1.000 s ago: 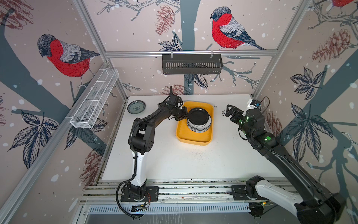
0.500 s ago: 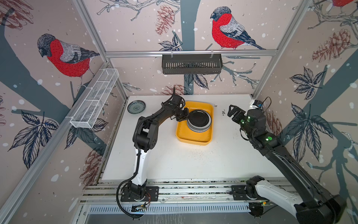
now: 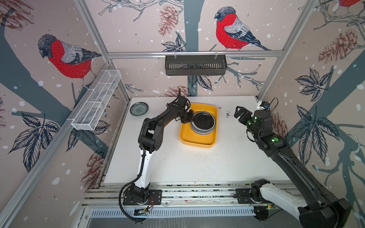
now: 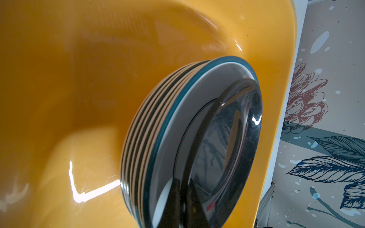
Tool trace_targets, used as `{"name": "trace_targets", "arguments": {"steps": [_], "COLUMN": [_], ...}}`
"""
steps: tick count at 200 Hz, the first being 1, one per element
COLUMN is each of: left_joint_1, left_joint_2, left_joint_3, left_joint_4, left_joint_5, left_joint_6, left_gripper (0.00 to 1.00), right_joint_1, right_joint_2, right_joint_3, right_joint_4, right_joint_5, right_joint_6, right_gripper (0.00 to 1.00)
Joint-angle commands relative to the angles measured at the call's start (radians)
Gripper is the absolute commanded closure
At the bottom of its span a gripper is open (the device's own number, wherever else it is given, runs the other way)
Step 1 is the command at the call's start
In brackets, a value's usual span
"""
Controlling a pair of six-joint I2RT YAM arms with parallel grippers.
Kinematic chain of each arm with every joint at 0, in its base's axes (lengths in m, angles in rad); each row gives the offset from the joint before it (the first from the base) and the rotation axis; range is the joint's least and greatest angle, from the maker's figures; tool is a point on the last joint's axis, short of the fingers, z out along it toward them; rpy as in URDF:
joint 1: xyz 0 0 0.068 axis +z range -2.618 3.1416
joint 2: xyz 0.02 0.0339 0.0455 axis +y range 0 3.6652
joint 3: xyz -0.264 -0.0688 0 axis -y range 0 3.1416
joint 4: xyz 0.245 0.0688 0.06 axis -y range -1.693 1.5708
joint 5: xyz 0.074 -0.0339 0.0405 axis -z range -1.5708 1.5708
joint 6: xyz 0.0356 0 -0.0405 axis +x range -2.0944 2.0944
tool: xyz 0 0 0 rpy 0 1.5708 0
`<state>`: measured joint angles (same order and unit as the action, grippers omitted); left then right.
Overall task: Place the plates into the plastic bin on the countertop
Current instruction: Place the plate in the plastic bin.
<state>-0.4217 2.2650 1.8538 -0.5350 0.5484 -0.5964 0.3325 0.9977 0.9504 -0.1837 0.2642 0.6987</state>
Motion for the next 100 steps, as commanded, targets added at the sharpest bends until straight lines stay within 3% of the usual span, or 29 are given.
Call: {"name": "trace_targets", "arguments": {"steps": [1,56,100], "left_joint_1": [-0.002,-0.002,-0.005], "left_joint_2": [0.007,0.02,0.015], "left_joint_3": [0.014,0.064,0.074], "left_joint_4": [-0.013,-0.046,-0.067], "left_joint_5": [0.0,-0.026,-0.042], "left_joint_6": [-0.005,0.004,0.011], "left_gripper": [0.91,0.8,0.77], "right_joint_1": [-0.008,-0.035,-0.053], "right_joint_2": [0.006,0.033,0.074], "right_joint_3": [0.01,0.02,0.04], "right_joint_4": [0.022,0.038,0.053], "right_joint_5": [-0.018,-0.048,-0.079], "right_joint_6": [-0.024,-0.036,-0.051], "right_gripper": [0.0,0.0,0.0]}}
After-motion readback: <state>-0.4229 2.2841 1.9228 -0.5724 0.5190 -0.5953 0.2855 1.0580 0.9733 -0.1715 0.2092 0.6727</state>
